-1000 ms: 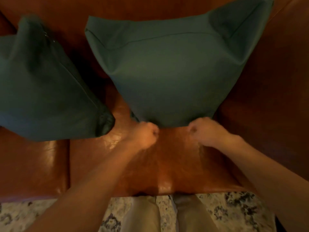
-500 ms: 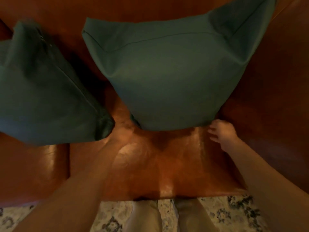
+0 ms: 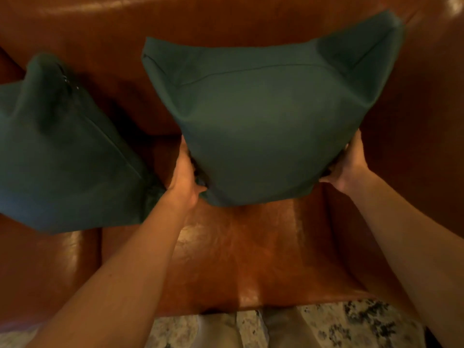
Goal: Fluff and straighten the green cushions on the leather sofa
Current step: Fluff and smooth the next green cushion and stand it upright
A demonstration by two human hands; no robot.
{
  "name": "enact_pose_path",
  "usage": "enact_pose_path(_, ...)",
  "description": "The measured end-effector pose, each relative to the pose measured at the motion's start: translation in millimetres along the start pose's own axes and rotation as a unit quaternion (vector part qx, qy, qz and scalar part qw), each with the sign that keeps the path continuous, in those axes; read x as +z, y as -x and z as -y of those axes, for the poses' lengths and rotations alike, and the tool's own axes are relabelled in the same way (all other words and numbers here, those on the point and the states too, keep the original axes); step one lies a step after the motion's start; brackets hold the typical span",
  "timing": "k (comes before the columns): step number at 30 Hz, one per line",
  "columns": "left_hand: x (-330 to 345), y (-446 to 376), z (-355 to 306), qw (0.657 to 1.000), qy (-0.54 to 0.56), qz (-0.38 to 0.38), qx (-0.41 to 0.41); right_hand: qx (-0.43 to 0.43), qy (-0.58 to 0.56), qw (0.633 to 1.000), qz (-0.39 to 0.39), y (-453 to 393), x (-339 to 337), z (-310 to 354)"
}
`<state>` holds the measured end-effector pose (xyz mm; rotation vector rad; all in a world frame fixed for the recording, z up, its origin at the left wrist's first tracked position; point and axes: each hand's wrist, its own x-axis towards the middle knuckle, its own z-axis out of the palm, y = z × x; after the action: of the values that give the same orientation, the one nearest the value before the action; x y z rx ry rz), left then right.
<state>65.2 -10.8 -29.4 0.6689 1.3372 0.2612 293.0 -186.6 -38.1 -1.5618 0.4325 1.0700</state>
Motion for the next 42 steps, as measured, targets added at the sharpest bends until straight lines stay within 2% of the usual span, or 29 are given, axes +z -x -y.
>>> enact_pose_path(7, 18, 1, 4, 1.0, 0.011, -0.005, 0.004, -0.02, -0.031, 0.999, 0.021, -3, -6, 3)
enact_pose_path(12, 36, -1, 8, 1.0, -0.014, 0.024, -0.006, -0.036, -0.024, 0.999, 0.019, -9, -29, 14)
enact_pose_path(23, 45, 1, 11, 0.999, -0.027, -0.047, 0.003, -0.032, 0.014, 0.999, -0.005, -6, -23, 11)
enact_pose_path(29, 40, 11, 7, 0.993, -0.01, -0.099, 0.061, -0.044, -0.01, 0.998, -0.041, 0, -28, -2)
enact_pose_path(33, 29, 23, 13, 0.992, 0.003, -0.09, 0.089, -0.056, -0.009, 0.995, -0.08, 6, -36, -25)
enact_pose_path(37, 5, 51, 24, 0.99, -0.048, -0.084, 0.103, -0.048, 0.037, 0.988, -0.139, 31, -36, -58)
enact_pose_path(42, -33, 94, 37, 0.986, -0.117, -0.057, 0.105, -0.039, 0.143, 0.987, -0.053, 76, -15, -97)
